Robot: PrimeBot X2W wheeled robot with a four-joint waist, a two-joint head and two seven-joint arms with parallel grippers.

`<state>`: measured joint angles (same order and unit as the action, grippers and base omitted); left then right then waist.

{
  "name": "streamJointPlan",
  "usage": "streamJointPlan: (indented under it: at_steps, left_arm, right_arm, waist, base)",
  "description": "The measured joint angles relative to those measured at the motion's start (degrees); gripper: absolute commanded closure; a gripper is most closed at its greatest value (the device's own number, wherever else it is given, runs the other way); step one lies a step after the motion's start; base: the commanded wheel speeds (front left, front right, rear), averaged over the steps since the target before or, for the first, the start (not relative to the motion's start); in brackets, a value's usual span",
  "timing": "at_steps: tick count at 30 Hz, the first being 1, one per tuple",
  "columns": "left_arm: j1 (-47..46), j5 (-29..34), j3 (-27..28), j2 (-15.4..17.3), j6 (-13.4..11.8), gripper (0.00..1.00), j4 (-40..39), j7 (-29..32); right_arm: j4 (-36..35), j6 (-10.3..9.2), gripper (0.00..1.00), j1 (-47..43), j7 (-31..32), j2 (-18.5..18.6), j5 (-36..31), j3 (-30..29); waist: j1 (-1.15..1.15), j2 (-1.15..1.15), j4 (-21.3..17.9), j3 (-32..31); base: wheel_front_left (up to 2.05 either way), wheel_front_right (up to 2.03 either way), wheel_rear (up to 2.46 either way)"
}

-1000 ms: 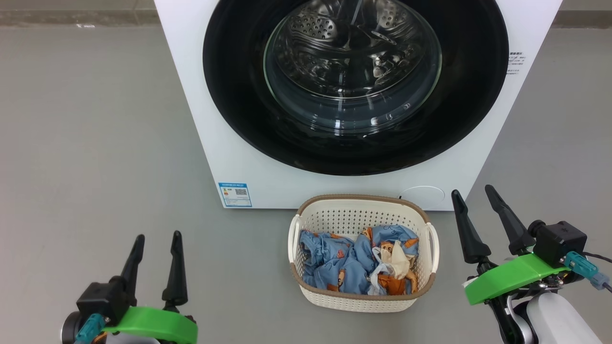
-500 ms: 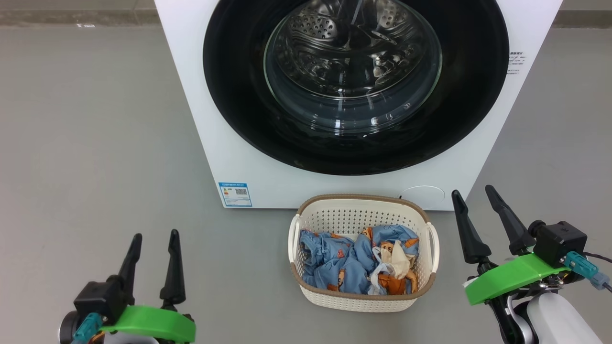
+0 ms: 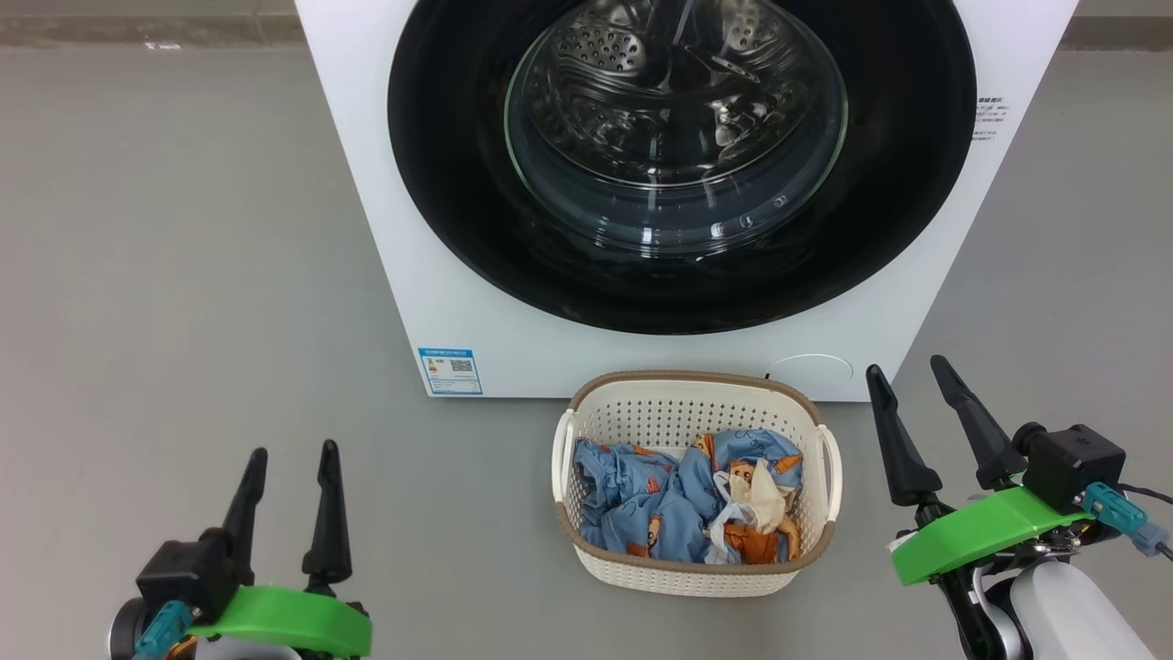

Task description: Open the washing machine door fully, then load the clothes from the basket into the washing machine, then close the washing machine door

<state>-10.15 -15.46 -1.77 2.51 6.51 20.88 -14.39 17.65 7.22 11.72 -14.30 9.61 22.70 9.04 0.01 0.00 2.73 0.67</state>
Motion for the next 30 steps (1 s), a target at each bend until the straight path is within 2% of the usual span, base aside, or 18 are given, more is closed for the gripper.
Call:
streamJointPlan:
  at_steps: [30]
  left_arm:
    - [0.0, 0.0, 0.5, -0.1, -0.1, 0.00, 0.0, 0.0]
  right_arm:
    - [0.1, 0.00, 0.00, 0.0, 0.0, -0.1, 0.0, 0.0]
  waist:
    - [0.00, 0.00, 0.1, 0.3]
  base:
    - [0.00, 0.00, 0.00]
